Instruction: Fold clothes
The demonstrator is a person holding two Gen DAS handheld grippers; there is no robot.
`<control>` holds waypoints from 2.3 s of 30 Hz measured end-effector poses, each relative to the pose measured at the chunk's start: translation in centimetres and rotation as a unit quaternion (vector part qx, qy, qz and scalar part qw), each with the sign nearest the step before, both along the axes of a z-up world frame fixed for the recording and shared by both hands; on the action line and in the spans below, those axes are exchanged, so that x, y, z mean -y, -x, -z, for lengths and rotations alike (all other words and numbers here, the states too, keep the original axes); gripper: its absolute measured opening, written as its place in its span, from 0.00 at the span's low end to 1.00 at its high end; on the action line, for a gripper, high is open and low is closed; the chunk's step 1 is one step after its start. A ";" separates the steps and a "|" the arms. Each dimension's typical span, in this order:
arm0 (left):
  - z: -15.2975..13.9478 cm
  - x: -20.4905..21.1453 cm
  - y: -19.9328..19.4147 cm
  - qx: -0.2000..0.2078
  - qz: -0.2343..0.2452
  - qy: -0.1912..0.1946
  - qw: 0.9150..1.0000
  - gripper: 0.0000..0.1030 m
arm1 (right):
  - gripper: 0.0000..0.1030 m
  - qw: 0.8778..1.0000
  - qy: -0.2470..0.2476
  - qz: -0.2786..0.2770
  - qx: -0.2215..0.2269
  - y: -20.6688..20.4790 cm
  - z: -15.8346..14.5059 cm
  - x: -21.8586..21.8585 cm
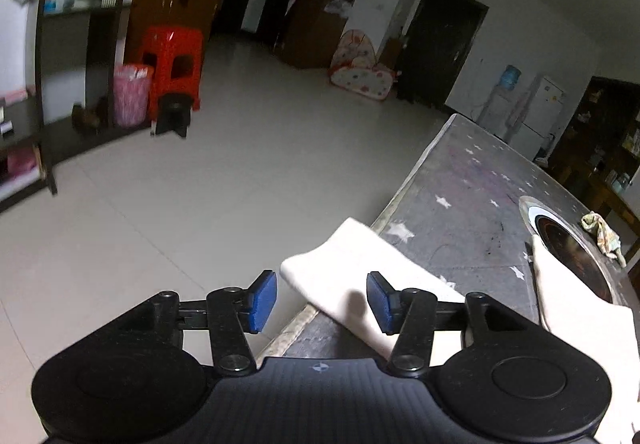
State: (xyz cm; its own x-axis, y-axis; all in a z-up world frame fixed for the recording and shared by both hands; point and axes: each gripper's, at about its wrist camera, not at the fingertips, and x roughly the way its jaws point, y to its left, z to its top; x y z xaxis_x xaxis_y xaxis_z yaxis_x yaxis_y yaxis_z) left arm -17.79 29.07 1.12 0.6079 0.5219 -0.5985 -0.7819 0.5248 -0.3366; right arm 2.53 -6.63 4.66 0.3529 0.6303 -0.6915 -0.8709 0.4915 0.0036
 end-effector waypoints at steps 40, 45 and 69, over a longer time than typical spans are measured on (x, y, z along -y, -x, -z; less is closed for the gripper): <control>-7.2 18.4 -11.4 0.161 0.394 0.022 0.905 0.06 | 0.50 0.996 -0.044 0.077 0.002 -1.0 -1.1 5.5; -5.1 21.1 -13.0 0.126 0.433 0.039 0.892 0.09 | 0.50 0.995 -0.045 0.091 0.000 -1.4 -1.0 6.0; -0.9 11.6 -8.3 0.022 0.329 0.040 0.943 0.32 | 0.48 0.999 -0.042 0.001 -0.030 -0.3 0.5 -1.0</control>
State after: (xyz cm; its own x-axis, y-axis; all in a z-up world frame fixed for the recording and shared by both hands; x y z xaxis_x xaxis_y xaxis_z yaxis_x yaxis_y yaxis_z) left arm -9.45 17.42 2.05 0.8095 -0.0227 -0.5866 -0.2808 0.8626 -0.4209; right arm 2.88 -5.67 4.18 0.3143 0.6860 -0.6562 -0.8668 0.4893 0.0964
